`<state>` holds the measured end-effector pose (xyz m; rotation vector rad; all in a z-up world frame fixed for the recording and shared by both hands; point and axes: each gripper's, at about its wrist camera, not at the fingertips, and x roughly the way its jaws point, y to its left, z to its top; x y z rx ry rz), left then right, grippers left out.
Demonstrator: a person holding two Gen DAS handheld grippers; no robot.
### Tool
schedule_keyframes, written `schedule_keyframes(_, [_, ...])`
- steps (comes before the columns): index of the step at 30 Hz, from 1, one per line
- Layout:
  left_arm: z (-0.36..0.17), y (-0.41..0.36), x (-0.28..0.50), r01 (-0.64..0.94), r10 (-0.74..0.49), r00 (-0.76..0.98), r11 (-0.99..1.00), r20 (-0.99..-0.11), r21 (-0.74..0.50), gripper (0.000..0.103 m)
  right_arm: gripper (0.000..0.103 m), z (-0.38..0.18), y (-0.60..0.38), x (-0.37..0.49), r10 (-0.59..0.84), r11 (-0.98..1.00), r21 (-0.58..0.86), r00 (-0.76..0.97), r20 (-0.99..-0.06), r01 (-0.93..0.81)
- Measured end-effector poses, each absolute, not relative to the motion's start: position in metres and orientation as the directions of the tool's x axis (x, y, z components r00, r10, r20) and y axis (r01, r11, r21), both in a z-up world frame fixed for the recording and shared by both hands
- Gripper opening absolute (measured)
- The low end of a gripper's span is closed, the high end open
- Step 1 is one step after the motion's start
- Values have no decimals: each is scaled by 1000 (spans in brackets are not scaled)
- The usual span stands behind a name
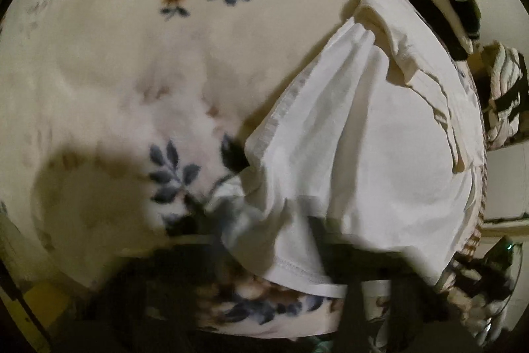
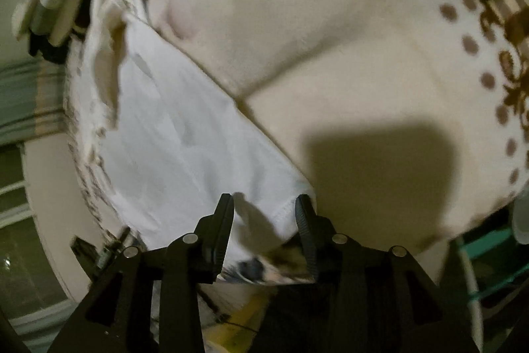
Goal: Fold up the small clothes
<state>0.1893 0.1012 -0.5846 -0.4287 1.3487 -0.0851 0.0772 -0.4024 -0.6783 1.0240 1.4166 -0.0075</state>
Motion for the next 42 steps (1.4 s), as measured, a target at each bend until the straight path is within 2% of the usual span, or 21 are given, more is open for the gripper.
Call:
schedule_keyframes(1, [-582, 102, 184, -182, -303, 233, 920, -924, -347, 2, 3, -676, -403, 77, 557, 581, 589, 253, -791, 561])
schedule_keyframes(4, [-571, 89, 180, -194, -325, 269, 904, -907, -382, 2, 1, -671, -397, 82, 568, 561, 612, 279, -774, 557])
schedule_keyframes(6, [-559, 92, 172, -239, -377, 303, 859, -876, -452, 1, 1, -663, -391, 84, 575, 553, 627, 293, -764, 549])
schedule_keyframes(10, [-539, 105, 143, -355, -574, 447, 590, -686, -725, 1, 1, -646, -393, 83, 589, 517, 660, 333, -737, 545])
schedule_keyframes(12, [-553, 117, 129, -437, -625, 502, 414, -598, -799, 2, 1, -644, -400, 81, 591, 496, 660, 337, -733, 564])
schedule_keyframes(13, [-564, 125, 124, -479, -623, 511, 366, -593, -798, 2, 1, -645, -404, 81, 588, 493, 654, 334, -736, 574])
schedule_keyframes(16, [-596, 143, 118, -574, -587, 489, 340, -645, -745, 3, 1, -651, -412, 83, 564, 547, 607, 282, -776, 577])
schedule_keyframes(18, [-604, 150, 119, -613, -545, 416, 423, -728, -668, 3, 2, -654, -410, 86, 550, 595, 574, 235, -801, 563])
schedule_keyframes(19, [-601, 152, 122, -595, -528, 401, 472, -749, -651, 9, 3, -654, -409, 87, 546, 617, 561, 213, -810, 552])
schedule_keyframes(20, [-594, 151, 128, -562, -491, 375, 554, -787, -614, 16, 4, -654, -407, 89, 546, 635, 554, 195, -815, 538])
schedule_keyframes(21, [-588, 147, 132, -531, -464, 360, 611, -810, -586, 42, 14, -653, -405, 90, 539, 653, 546, 186, -822, 525])
schedule_keyframes(22, [-583, 142, 139, -486, -443, 353, 665, -824, -567, 64, 34, -652, -403, 90, 524, 674, 535, 181, -832, 509])
schedule_keyframes(24, [-573, 136, 154, -404, -425, 353, 734, -833, -546, 65, 48, -654, -399, 90, 511, 705, 524, 170, -843, 478])
schedule_keyframes(29, [-588, 97, 191, -265, -402, 267, 843, -875, -468, 65, 48, -673, -390, 89, 515, 703, 522, 161, -842, 483])
schedule_keyframes(30, [-589, 96, 192, -248, -387, 254, 860, -886, -447, 65, 48, -674, -389, 88, 515, 685, 531, 183, -837, 499])
schedule_keyframes(31, [-589, 92, 190, -227, -354, 245, 884, -902, -409, 65, 37, -674, -389, 87, 516, 670, 537, 200, -833, 512])
schedule_keyframes(32, [-589, 83, 192, -200, -321, 241, 907, -916, -370, 65, 21, -673, -389, 85, 528, 637, 562, 233, -817, 528])
schedule_keyframes(33, [-589, 83, 192, -188, -308, 241, 915, -920, -356, 64, 1, -674, -385, 85, 543, 622, 571, 230, -808, 536])
schedule_keyframes(37, [-589, 80, 193, -190, -298, 239, 919, -924, -345, 63, 1, -667, -363, 83, 606, 569, 634, 254, -753, 523])
schedule_keyframes(40, [-591, 83, 193, -203, -314, 233, 910, -920, -362, 63, 1, -654, -355, 76, 694, 439, 738, 328, -641, 512])
schedule_keyframes(42, [-589, 86, 190, -199, -316, 229, 911, -921, -362, 63, 1, -645, -359, 75, 632, 511, 689, 318, -707, 515])
